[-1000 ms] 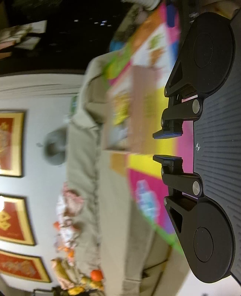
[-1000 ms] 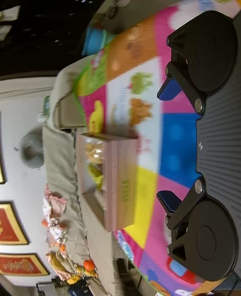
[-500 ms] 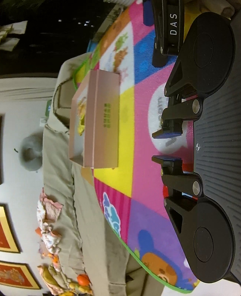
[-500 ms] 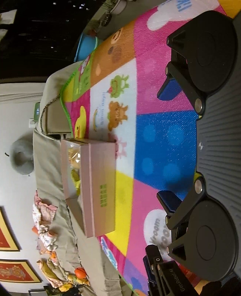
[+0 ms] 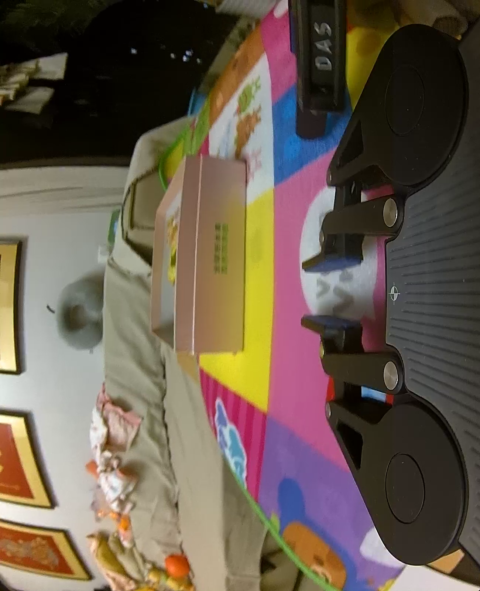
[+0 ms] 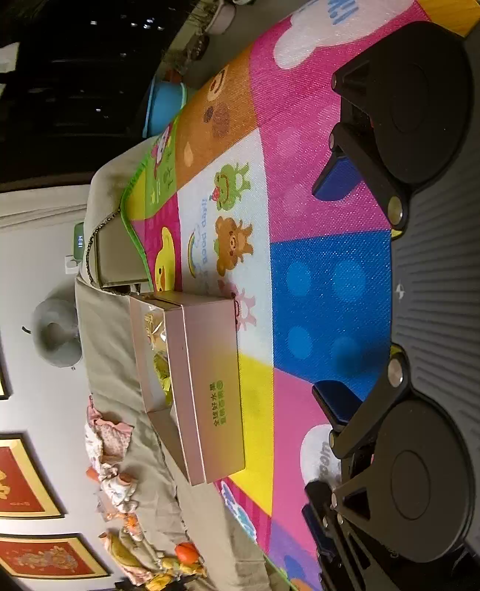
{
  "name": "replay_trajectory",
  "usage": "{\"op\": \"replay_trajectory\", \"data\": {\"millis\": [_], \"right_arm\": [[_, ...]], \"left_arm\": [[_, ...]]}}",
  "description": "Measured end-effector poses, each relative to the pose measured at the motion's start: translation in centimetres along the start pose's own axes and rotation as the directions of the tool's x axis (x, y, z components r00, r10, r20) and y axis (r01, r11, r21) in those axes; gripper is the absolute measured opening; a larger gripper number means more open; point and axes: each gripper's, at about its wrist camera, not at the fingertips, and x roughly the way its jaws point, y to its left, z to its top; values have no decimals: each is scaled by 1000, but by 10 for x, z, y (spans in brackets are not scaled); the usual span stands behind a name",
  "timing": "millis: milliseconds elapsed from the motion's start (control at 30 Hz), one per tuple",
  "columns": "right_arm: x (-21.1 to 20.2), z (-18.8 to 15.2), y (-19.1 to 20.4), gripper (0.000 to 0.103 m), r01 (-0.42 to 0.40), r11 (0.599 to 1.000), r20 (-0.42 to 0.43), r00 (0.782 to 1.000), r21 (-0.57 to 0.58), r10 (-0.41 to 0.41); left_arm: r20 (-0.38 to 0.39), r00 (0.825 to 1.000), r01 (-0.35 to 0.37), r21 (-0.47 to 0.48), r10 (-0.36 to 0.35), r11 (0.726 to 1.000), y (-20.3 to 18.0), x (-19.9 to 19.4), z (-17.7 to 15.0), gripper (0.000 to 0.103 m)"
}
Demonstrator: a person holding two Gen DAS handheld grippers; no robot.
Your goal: Organize objects
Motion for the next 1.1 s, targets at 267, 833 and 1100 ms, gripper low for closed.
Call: {"op": "replay_trajectory", "data": {"millis": [267,833,1100], "right_arm": [[3,-1,13,103,51,996,-25,998,-79,-53],[2,-2,13,103,49,996,-20,999,-79,-51],[2,-2,13,103,48,996,-19,999,-78,-50]], "left_arm": [[-9,1000,18,-20,-19,1000,0,0,0,34],[0,1000,5,11,-5,1000,-4,0,-2,34],[4,1000,3,7,-3,1000,-4,-1,-3,34]]}}
